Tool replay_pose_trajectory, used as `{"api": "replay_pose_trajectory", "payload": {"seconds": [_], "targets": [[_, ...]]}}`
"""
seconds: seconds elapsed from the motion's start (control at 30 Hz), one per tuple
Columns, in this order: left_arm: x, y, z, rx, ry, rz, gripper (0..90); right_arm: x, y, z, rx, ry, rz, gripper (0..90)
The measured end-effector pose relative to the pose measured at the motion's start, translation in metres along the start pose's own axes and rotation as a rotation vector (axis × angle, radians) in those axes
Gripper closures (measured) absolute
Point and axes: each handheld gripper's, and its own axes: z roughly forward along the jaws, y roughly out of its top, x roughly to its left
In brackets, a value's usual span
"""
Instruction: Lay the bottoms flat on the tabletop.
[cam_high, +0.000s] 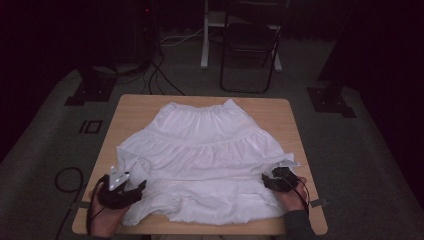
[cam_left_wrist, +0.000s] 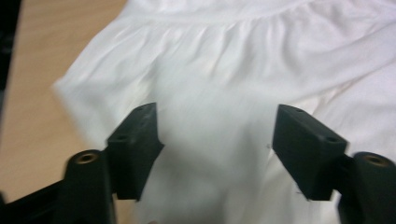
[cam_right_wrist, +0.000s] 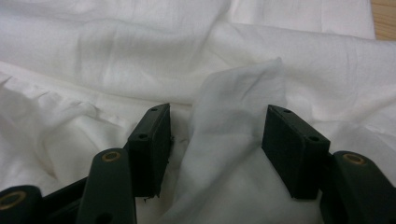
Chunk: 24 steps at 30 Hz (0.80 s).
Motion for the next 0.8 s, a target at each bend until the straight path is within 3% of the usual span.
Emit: {"api": "replay_pose_trajectory", "payload": {"seconds": [0.03, 0.1, 0.17, 0.2, 0.27, 0.3, 0.33, 0.37, 0.5, 0.53, 0.63, 0.67, 0.7, 0.73, 0.8], "targets": [[0.000, 0.000, 0.000, 0.000, 0.000, 0.000, 30.2, 0.000, 0.000, 0.000, 0.000, 0.000, 0.000, 41.7], [-0.005, 0.010, 0.021, 0.028, -0.002, 0.033, 30.2, 0.001, 0.000, 0.000, 0.002, -0.005, -0.003, 41.4], [-0.006, 0.012, 0.043, 0.078, 0.034, 0.042, 32.1, 0.001, -0.001, -0.002, 0.008, -0.013, -0.016, 41.3], [-0.002, 0.006, 0.059, 0.133, 0.056, 0.019, 37.2, 0.002, -0.003, -0.005, 0.017, -0.024, -0.023, 41.3], [0.001, 0.001, 0.062, 0.160, 0.068, 0.016, 50.7, 0.002, -0.007, -0.011, 0.026, -0.039, -0.041, 41.2], [0.002, -0.003, 0.062, 0.173, 0.077, 0.018, 50.7, 0.002, -0.007, -0.011, 0.026, -0.039, -0.041, 41.2], [0.009, -0.016, 0.058, 0.192, 0.109, 0.002, 62.2, 0.000, -0.013, -0.018, 0.039, -0.051, -0.047, 41.2], [0.009, -0.016, 0.058, 0.192, 0.109, 0.002, 65.4, 0.000, -0.013, -0.018, 0.039, -0.051, -0.047, 41.2], [0.030, -0.039, 0.034, 0.204, 0.183, -0.073, 71.4, -0.008, -0.030, -0.037, 0.063, -0.111, -0.058, 43.4], [0.040, -0.051, 0.022, 0.225, 0.216, -0.104, 72.2, -0.015, -0.042, -0.047, 0.074, -0.130, -0.037, 44.5], [0.048, -0.063, 0.012, 0.245, 0.250, -0.128, 70.5, -0.023, -0.055, -0.058, 0.084, -0.150, 0.002, 44.5], [0.055, -0.071, 0.001, 0.239, 0.273, -0.163, 66.2, -0.030, -0.067, -0.068, 0.090, -0.160, 0.038, 44.5], [0.055, -0.071, 0.001, 0.239, 0.273, -0.163, 60.9, -0.030, -0.067, -0.068, 0.090, -0.160, 0.038, 44.5], [0.058, -0.071, -0.005, 0.216, 0.269, -0.176, 60.9, -0.032, -0.070, -0.071, 0.093, -0.163, 0.045, 44.5], [0.058, -0.066, -0.014, 0.171, 0.269, -0.182, 51.8, -0.035, -0.072, -0.078, 0.094, -0.155, 0.064, 44.5]]}}
